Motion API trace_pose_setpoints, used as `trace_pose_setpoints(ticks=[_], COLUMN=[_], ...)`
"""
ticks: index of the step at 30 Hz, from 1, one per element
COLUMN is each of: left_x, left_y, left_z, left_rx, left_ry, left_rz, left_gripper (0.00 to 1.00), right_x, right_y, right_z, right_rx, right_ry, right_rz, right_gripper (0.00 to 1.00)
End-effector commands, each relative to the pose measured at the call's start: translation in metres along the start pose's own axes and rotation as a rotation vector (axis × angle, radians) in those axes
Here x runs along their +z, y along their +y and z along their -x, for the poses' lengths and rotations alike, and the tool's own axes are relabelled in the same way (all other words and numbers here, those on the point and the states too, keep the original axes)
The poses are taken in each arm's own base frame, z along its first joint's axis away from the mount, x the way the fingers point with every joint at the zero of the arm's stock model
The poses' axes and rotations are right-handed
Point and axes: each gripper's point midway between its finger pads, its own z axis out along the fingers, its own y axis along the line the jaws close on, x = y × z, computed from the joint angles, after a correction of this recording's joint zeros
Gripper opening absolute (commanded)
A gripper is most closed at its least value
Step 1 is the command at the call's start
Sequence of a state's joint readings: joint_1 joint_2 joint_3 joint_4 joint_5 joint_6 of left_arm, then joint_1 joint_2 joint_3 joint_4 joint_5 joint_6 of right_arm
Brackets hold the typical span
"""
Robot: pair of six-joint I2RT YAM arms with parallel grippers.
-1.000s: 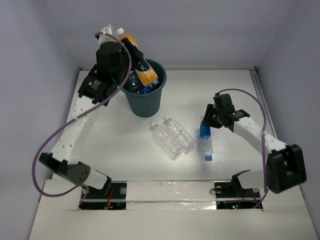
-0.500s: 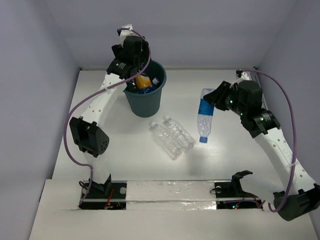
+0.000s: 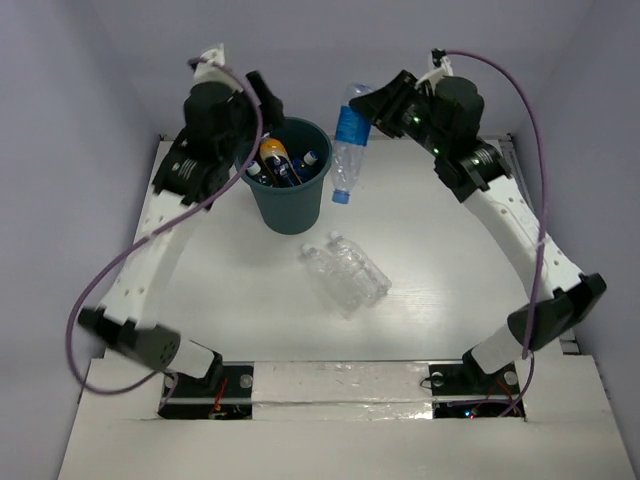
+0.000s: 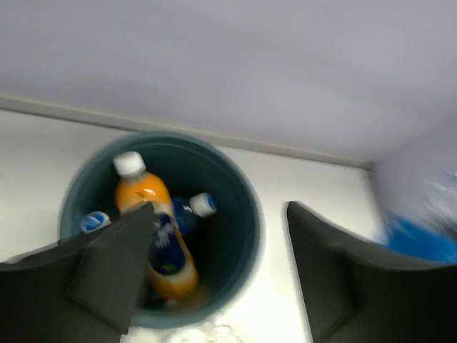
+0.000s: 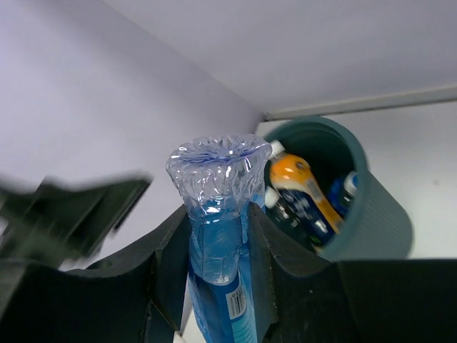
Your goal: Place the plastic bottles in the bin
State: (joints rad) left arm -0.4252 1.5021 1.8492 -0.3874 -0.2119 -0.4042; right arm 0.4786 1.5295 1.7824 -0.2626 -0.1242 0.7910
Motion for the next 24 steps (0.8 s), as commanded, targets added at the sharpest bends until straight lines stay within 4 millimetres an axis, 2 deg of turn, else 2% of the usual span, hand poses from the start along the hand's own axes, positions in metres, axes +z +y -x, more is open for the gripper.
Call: trace_pose_setpoints(ticks=[1,2,3,4,5,6,7,8,9,10,11,12,13,14,15,16,17,19,20,21,22,23,24], left_x=[-0.049,-0.074,-0.084,-0.09,-0.104,-0.111,-0.116,-0.128,-0.136,-0.142,-0.151,-0.156,-0.161,-0.166,-0.169,-0.171,-0.175,-0.177,-0.179,-0.176,-0.177,-0.176,-0.174], left_y=[0.0,-0.001,0.003,0.008,0.015,0.017,0.022,0.032,0.035,0.04,0.052,0.055,0.056,0.065,0.065,0.067,0.068,0.068,0.069,0.067,0.064,0.06,0.059], left_z=[-0.035,-0.033,-0.045,-0.062,-0.098,-0.116,-0.137,-0.177,-0.196,-0.212,-0.237,-0.248,-0.261,-0.28,-0.29,-0.299,-0.313,-0.325,-0.335,-0.335,-0.339,-0.342,-0.343], left_rx=[-0.096,-0.146,-0.17,-0.191,-0.208,-0.248,-0.261,-0.264,-0.266,-0.289,-0.3,-0.318,-0.354,-0.373,-0.384,-0.398,-0.426,-0.45,-0.466,-0.479,-0.482,-0.495,-0.501], left_ry=[0.079,0.067,0.09,0.126,0.211,0.261,0.318,0.419,0.466,0.5,0.543,0.566,0.597,0.629,0.651,0.668,0.697,0.722,0.749,0.746,0.756,0.765,0.768], left_rz=[-0.11,-0.153,-0.157,-0.162,-0.193,-0.201,-0.203,-0.189,-0.181,-0.165,-0.14,-0.133,-0.127,-0.109,-0.107,-0.1,-0.099,-0.096,-0.087,-0.094,-0.1,-0.109,-0.108], left_gripper=[0.59,0.51,0.46,0.39,0.36,0.36,0.35,0.36,0.36,0.36,0.36,0.37,0.38,0.42,0.44,0.54,0.62,0.75,0.84,0.86,0.9,0.91,0.92], right_x=[0.021,0.038,0.044,0.049,0.065,0.072,0.076,0.082,0.1,0.106,0.107,0.113,0.131,0.135,0.136,0.146,0.148,0.153,0.153,0.153,0.154,0.147,0.145], right_y=[0.036,0.025,0.023,0.03,0.022,0.019,0.02,0.018,0.006,0.003,0.011,0.011,-0.008,-0.014,-0.004,-0.018,-0.026,-0.033,-0.04,-0.041,-0.049,-0.044,-0.045], right_z=[0.031,0.026,0.028,0.036,0.03,0.032,0.043,0.045,0.033,0.035,0.043,0.038,0.027,0.021,0.026,0.015,0.014,-0.005,-0.007,-0.014,-0.029,-0.02,-0.021], right_rx=[0.015,0.019,0.024,0.037,0.081,0.108,0.134,0.177,0.194,0.2,0.196,0.182,0.158,0.11,0.084,0.054,-0.007,-0.068,-0.116,-0.14,-0.166,-0.196,-0.21], right_ry=[-0.139,-0.135,-0.149,-0.182,-0.18,-0.194,-0.239,-0.255,-0.248,-0.26,-0.289,-0.285,-0.272,-0.266,-0.281,-0.267,-0.267,-0.235,-0.226,-0.213,-0.183,-0.206,-0.203], right_rz=[0.077,0.054,0.048,0.052,0.038,0.029,0.022,0.014,-0.019,-0.03,-0.036,-0.053,-0.099,-0.139,-0.122,-0.151,-0.175,-0.203,-0.225,-0.228,-0.249,-0.24,-0.241], right_gripper=[0.34,0.34,0.34,0.34,0.34,0.34,0.34,0.34,0.34,0.34,0.35,0.35,0.35,0.36,0.37,0.38,0.4,0.41,0.43,0.44,0.45,0.5,0.53])
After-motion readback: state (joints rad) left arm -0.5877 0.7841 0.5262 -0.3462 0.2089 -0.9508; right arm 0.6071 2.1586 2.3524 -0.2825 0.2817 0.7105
